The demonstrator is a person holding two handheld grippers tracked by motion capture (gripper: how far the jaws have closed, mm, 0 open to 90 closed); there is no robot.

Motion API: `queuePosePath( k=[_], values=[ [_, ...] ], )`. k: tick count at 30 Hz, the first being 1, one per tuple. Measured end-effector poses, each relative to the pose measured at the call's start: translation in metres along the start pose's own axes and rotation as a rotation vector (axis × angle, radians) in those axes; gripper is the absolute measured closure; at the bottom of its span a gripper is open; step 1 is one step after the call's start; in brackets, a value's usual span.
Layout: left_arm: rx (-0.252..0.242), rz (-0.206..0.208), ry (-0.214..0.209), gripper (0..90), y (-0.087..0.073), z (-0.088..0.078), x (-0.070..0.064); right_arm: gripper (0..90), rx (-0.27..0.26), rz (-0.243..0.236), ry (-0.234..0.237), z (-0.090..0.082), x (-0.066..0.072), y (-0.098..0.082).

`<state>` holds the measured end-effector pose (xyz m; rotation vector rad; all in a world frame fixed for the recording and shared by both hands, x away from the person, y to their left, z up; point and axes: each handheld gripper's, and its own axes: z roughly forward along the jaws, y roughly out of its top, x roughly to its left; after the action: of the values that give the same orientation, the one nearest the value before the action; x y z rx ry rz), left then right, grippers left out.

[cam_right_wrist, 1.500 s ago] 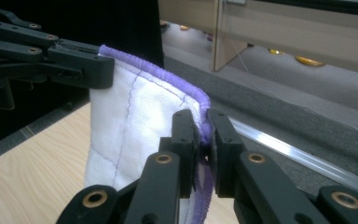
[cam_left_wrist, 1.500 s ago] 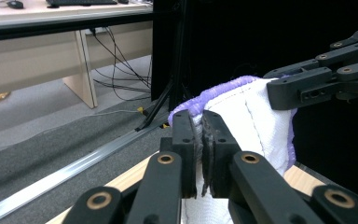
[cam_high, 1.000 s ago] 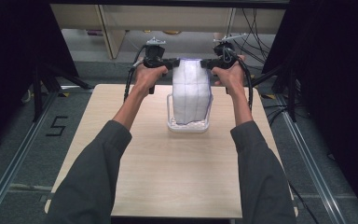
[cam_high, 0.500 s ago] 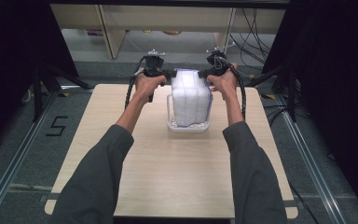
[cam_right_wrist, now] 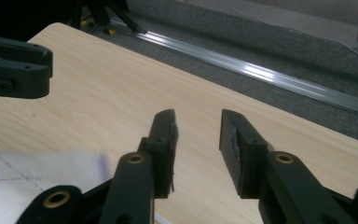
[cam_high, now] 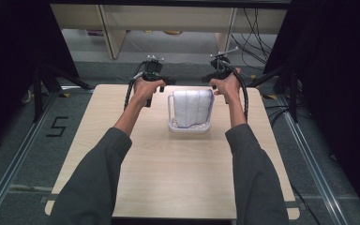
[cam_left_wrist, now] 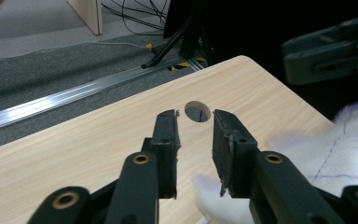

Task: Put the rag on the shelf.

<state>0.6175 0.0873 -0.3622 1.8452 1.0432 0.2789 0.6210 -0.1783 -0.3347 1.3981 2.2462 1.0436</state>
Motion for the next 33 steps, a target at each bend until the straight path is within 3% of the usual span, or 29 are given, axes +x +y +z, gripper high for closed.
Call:
queuePosePath(
  k=[5,6,8,11,18,22,23,24,25,30,33],
  values=[
    [-0.001,-0.002,0.003,67.0,-0.002,-0.009,0.003,62.5,-0.042,-0.007,0.004,-0.011,-0.006,0.001],
    [0.006,0.008,0.006,66.4,-0.002,-0.013,0.004,61.7,-0.037,0.010,0.005,-0.014,-0.006,0.001],
    [0.007,0.009,0.006,65.5,-0.003,-0.019,0.006,61.3,-0.069,-0.031,-0.002,-0.018,-0.009,0.000],
    [0.002,0.007,0.009,63.5,-0.005,-0.029,0.008,59.9,-0.071,-0.008,0.004,-0.026,-0.010,-0.002],
    [-0.005,0.007,-0.012,59.7,-0.018,-0.052,0.014,57.4,-0.096,-0.020,0.022,-0.044,-0.010,-0.009],
    [-0.023,-0.004,-0.011,57.5,-0.027,-0.066,0.013,55.9,-0.109,-0.022,0.036,-0.056,-0.007,-0.013],
    [-0.023,-0.005,-0.020,56.2,-0.029,-0.070,0.013,55.6,-0.123,-0.049,0.033,-0.058,-0.008,-0.014],
    [-0.029,-0.002,-0.017,55.4,-0.031,-0.074,0.011,55.1,-0.112,-0.027,0.029,-0.061,-0.006,-0.015],
    [-0.026,0.002,-0.024,54.3,-0.034,-0.078,0.011,54.9,-0.138,-0.055,0.033,-0.063,-0.007,-0.017],
    [-0.032,0.037,-0.028,49.8,-0.050,-0.097,0.001,53.8,-0.151,-0.090,0.029,-0.078,-0.003,-0.024],
    [-0.030,0.032,-0.041,48.2,-0.055,-0.100,-0.001,53.4,-0.152,-0.089,0.032,-0.087,-0.001,-0.028]
  ],
)
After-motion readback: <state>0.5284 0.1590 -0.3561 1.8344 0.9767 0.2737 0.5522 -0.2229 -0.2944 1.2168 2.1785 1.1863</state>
